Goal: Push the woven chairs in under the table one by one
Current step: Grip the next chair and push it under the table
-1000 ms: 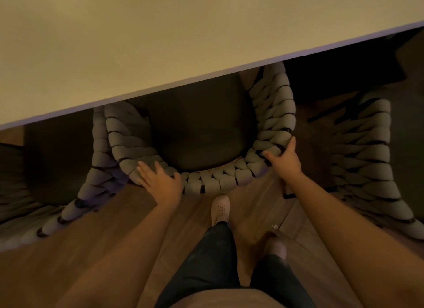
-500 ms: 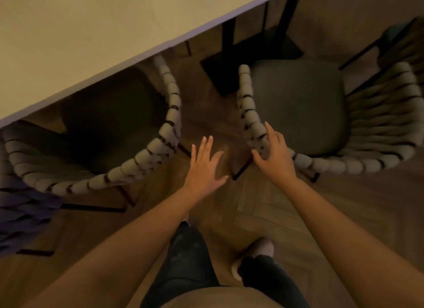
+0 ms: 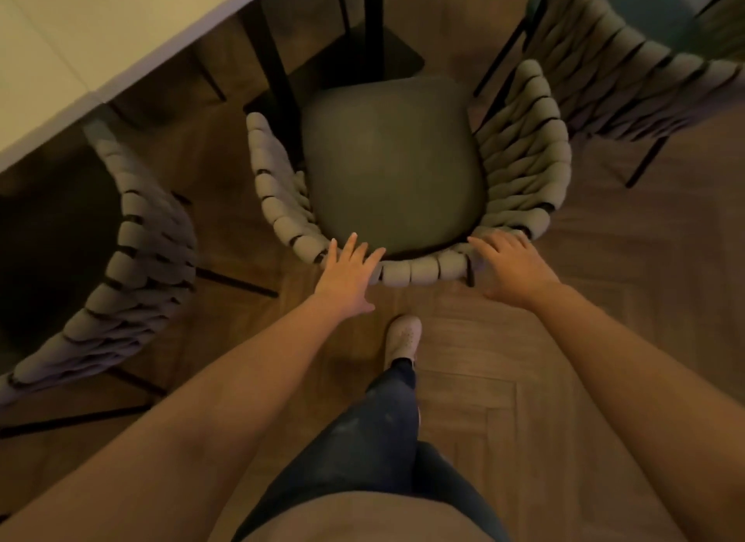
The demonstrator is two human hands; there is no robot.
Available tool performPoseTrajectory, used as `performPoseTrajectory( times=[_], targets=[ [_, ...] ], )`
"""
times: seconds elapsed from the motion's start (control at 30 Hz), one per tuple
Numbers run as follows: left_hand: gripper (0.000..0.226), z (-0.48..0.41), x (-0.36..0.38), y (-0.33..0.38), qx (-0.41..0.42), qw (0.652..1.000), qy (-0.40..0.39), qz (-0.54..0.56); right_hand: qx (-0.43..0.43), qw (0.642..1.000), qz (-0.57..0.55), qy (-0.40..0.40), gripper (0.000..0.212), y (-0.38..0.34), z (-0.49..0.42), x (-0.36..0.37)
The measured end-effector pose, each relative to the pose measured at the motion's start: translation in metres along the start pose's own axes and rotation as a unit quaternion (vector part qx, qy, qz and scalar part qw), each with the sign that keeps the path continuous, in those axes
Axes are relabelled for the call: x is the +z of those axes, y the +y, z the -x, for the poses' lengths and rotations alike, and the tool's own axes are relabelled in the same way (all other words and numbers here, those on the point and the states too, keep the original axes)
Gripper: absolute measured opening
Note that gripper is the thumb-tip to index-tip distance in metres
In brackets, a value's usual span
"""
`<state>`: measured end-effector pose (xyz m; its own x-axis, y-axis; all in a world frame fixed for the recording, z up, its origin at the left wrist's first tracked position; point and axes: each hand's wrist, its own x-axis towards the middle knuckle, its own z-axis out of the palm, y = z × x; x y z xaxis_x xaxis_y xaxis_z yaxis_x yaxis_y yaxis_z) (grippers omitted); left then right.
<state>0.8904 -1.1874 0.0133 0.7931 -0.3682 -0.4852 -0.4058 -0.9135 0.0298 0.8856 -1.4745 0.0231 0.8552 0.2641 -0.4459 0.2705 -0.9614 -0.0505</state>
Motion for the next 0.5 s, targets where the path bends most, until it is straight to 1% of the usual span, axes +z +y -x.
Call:
performPoseTrajectory(
  times=[0.07, 0.17, 0.23, 0.3, 0.37, 0.43, 0.5],
  targets=[
    [0.088, -0.018, 0.003, 0.000, 0.003, 0.999, -0.033, -0.017, -0.004, 0.999, 0.021, -0.031, 0.076, 0.020, -0.010, 0.000],
    [0.063, -0.036, 0.004, 0.000, -0.017, 0.998, -0.050, -0.018, -0.035, 0.996, 0.062, -0.060, 0.062, 0.039, -0.029, -0.003],
    [0.052, -0.041, 0.001, 0.004, -0.035, 0.997, -0.062, -0.023, -0.051, 0.992, 0.082, -0.079, 0.052, 0.049, -0.041, -0.005],
    [0.052, -0.045, -0.003, 0.011, -0.061, 0.994, -0.082, -0.028, -0.067, 0.989, 0.094, -0.092, 0.044, 0.063, -0.053, -0.008],
    [0.051, -0.044, -0.005, 0.014, -0.075, 0.992, -0.088, -0.042, -0.097, 0.985, 0.108, -0.093, 0.043, 0.074, -0.060, -0.007],
    [0.046, -0.043, -0.006, 0.015, -0.084, 0.990, -0.099, -0.049, -0.137, 0.980, 0.123, -0.080, 0.041, 0.083, -0.064, -0.001],
    [0.045, -0.043, -0.007, 0.018, -0.102, 0.988, -0.111, -0.041, -0.170, 0.975, 0.135, -0.048, 0.033, 0.088, -0.068, 0.002]
  ],
)
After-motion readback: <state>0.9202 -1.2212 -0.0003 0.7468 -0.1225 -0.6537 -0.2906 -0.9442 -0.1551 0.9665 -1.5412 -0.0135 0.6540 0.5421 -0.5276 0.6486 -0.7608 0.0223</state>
